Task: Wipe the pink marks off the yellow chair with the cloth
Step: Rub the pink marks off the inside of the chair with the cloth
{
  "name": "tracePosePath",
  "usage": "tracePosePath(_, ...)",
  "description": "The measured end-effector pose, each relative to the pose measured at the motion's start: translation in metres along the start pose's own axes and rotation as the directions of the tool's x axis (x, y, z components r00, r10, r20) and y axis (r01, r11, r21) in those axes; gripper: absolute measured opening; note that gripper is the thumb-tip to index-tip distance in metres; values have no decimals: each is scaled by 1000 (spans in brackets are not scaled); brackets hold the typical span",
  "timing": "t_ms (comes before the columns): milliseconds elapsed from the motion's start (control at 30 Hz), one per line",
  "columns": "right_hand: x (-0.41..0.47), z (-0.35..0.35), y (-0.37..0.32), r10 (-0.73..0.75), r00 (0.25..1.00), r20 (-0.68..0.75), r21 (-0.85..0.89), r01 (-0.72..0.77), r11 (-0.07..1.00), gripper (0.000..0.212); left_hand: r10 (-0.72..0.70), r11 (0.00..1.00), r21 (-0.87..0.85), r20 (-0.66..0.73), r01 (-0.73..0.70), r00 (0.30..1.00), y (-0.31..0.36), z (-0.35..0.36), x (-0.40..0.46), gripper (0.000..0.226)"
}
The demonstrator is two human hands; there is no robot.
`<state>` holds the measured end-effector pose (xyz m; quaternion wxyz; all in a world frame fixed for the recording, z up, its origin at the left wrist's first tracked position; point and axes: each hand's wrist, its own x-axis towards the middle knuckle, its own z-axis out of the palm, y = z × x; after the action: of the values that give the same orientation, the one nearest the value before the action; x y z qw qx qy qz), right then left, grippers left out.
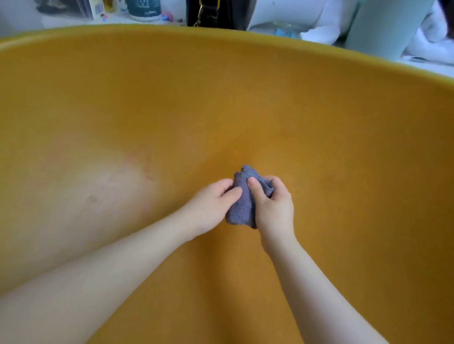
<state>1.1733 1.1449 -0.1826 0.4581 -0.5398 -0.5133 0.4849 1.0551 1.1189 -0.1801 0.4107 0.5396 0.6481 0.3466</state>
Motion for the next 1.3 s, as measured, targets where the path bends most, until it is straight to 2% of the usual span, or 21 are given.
tracePosePath(33,14,-2,-5,-53,993,-110,-88,43,995,13,103,975,200,-51,-91,993,0,-9,11,25)
tracePosePath(67,29,-5,-11,-99,972,-215,-155,66,986,12,202,898,412,-72,-155,977,-1,-20,21,37)
tracePosePath(100,44,-11,-17,-145,942,-302,-201,86,976,13,259,783,596,-51,-178,965,-3,-33,29,52)
tracePosePath(167,73,-21,-30,-301,859,-414,-306,180,935,22,230,458,877,41,-145,972,-9,-59,43,88)
tracePosePath(233,99,-23,-36,-513,761,-397,-480,304,823,32,187,99,987,105,-125,977,-18,-79,54,119)
tracePosePath(267,112,-19,-37,-596,724,-349,-564,345,750,37,165,-16,993,121,-120,979,-22,-85,59,129)
tracePosePath(300,123,-14,-36,-647,700,-300,-635,359,684,41,136,-80,990,127,-117,983,-28,-90,63,134)
tracePosePath(367,141,-1,-28,-709,659,-252,-748,332,575,43,64,-147,982,133,-123,989,-39,-93,71,139)
tracePosePath(433,147,13,-15,-772,586,-247,-818,301,491,39,40,-163,980,125,-117,991,-49,-95,76,141)
tracePosePath(500,138,31,13,-845,520,-128,-876,340,342,34,47,-153,980,133,-125,990,-55,-98,81,144)
tracePosePath(567,111,54,50,-836,536,116,-861,474,185,31,58,-123,982,150,-142,987,-58,-101,83,146)
tracePosePath(667,72,85,91,-721,569,394,-780,622,65,27,77,-89,985,156,-149,985,-62,-103,83,145)
tracePosePath(733,73,87,88,-699,513,499,-760,646,-69,24,92,-78,986,156,-149,984,-63,-103,83,145)
tracePosePath(800,92,70,60,-728,447,520,-768,618,-169,20,95,-58,985,165,-160,982,-62,-104,83,144)
tracePosePath(867,124,46,21,-837,421,349,-873,471,-127,22,94,-45,985,169,-165,981,-63,-105,83,144)
tracePosePath(967,159,30,-22,-932,362,11,-974,216,73,26,101,-38,985,169,-166,980,-66,-105,84,144)
tracePosePath(1033,160,43,-19,-930,361,-64,-955,250,162,30,116,-44,985,171,-167,978,-68,-106,87,144)
tracePosePath(1100,140,64,11,-896,442,39,-896,413,164,31,124,-55,985,172,-166,977,-68,-106,87,145)
tracePosePath(1200,86,99,71,-744,573,345,-793,602,96,26,177,-25,993,114,-112,978,-71,-109,81,147)
tracePosePath(1267,61,112,92,-683,594,424,-756,648,93,28,195,16,997,68,-72,978,-70,-112,75,147)
tracePosePath(1300,58,112,92,-669,571,476,-738,673,49,30,191,26,998,54,-60,980,-70,-113,72,146)
